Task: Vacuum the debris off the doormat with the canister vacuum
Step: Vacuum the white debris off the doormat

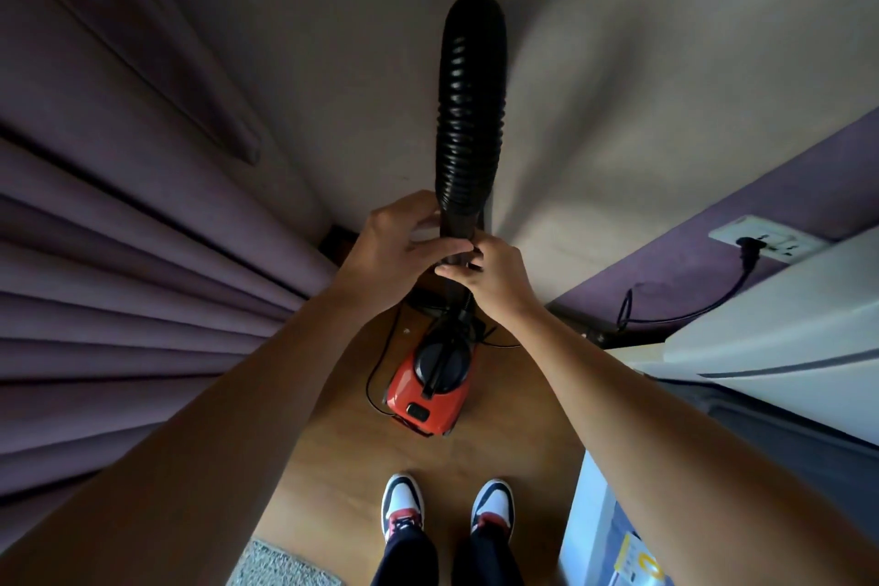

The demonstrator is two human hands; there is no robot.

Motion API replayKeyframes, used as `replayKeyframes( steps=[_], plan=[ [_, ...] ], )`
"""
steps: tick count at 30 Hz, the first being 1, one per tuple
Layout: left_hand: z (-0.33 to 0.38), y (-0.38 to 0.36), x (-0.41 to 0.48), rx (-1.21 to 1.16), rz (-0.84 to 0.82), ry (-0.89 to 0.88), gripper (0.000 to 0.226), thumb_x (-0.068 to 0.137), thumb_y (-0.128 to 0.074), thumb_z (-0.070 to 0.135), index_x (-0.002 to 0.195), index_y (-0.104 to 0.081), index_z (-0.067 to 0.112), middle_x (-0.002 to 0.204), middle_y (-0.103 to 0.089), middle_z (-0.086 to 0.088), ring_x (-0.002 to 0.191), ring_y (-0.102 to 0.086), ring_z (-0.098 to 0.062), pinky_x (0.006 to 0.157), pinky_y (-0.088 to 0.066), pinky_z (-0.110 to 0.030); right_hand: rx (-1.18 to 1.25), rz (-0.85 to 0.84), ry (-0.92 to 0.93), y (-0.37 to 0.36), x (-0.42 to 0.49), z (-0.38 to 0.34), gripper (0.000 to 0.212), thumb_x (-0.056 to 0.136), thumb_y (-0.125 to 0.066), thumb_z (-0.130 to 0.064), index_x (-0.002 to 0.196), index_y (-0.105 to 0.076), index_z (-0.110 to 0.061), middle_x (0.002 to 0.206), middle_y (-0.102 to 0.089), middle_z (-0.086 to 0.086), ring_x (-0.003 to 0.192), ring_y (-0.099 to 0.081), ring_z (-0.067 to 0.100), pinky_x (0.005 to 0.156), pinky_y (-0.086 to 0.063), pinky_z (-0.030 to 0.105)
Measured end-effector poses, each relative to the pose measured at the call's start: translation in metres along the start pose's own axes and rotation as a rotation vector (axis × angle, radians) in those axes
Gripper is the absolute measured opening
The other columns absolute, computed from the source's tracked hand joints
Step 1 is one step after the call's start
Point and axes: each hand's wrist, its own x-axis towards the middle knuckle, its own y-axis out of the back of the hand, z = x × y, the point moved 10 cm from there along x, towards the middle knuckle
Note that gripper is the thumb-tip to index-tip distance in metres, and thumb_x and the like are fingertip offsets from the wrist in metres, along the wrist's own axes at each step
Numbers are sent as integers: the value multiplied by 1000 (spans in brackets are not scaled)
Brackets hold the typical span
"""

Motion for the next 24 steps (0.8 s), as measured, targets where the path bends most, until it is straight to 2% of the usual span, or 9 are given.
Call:
replayKeyframes(
  steps=[9,13,15,19,22,24],
  plan=[
    [-6,32,7,-121,45,56,19,91,-72,10,105,-69,23,109,-73,-3,110,-69,-16,100,-54,-41,44,20,56,-11,16,-34,38,85,-82,-16,119,-68,-9,112,-76,11,105,-72,25,95,-58,46],
    [-3,51,15,-145,61,74,24,89,-71,21,112,-67,26,113,-72,3,114,-67,-15,105,-51,-40,51,55,101,-17,25,-56,40,85,-82,-17,120,-67,-6,111,-75,12,99,-72,19,91,-60,41],
    [-3,57,16,-139,60,80,29,87,-72,25,116,-66,24,112,-71,6,115,-67,-15,105,-50,-39,50,81,131,-20,28,-65,38,85,-83,-18,118,-68,-5,106,-76,11,92,-74,19,87,-61,44],
    [1,67,15,-100,47,55,33,93,-69,14,125,-65,11,114,-69,4,116,-66,-15,106,-50,-37,55,112,216,-29,27,-80,42,85,-82,-23,121,-66,-6,104,-77,11,90,-77,23,81,-62,48],
    [8,77,15,-76,70,37,34,95,-66,14,129,-63,7,113,-69,5,115,-66,-13,100,-50,-27,63,138,251,-33,24,-90,40,87,-79,-25,120,-66,-6,106,-77,11,89,-77,21,80,-63,42],
    [12,81,16,-65,82,32,35,95,-65,14,130,-63,8,114,-68,5,115,-66,-13,99,-50,-24,89,147,231,-36,24,-91,39,88,-79,-23,120,-66,-6,107,-77,11,89,-77,22,81,-62,40]
  ],
)
